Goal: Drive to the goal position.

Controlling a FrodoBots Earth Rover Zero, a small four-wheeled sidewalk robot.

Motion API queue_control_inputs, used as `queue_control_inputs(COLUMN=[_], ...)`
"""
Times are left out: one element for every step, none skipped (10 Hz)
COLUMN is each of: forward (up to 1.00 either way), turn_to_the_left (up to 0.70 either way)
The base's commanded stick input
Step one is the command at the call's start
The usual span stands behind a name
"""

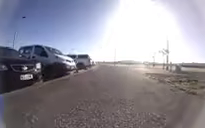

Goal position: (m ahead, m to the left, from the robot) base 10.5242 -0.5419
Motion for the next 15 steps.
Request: queue_control_inputs(forward=[0.7, 0.7, 0.7, 0.7, 0.7, 0.7, 0.7, 0.7, 0.7, 0.7, 0.7, 0.7, 0.7, 0.7, 0.7], turn_to_the_left=[-0.09, -0.3, -0.35, -0.35, -0.35, -0.35, -0.26, -0.02, 0.0, 0.0, 0.0, 0.0, 0.0, 0.0, 0.0])
